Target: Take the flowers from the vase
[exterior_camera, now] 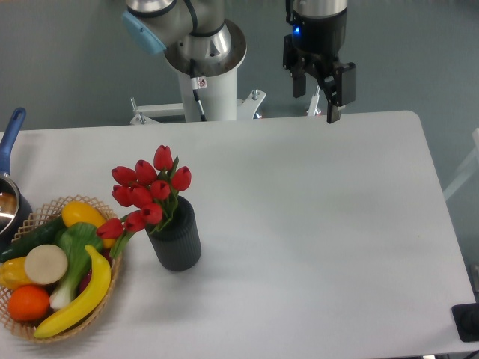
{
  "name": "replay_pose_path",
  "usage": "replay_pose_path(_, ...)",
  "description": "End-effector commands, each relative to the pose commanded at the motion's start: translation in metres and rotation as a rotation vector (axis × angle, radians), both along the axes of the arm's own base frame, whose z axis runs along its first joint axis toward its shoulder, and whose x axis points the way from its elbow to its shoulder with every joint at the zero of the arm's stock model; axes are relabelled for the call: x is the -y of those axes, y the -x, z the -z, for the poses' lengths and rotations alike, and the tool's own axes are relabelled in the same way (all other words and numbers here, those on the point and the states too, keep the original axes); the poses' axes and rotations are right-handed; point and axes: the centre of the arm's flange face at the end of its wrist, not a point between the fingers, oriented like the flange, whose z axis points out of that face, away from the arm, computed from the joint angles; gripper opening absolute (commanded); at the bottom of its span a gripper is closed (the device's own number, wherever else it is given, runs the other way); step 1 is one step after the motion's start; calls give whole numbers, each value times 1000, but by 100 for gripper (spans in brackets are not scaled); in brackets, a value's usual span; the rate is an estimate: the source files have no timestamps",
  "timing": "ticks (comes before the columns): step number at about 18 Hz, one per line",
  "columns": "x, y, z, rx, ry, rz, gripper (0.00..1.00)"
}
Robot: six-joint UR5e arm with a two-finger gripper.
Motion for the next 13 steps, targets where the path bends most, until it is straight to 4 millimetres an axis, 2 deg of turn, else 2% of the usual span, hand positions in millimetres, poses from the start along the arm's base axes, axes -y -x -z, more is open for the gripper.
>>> replay_pose_path(13, -3, -3, 6, 23, -15, -42, 100)
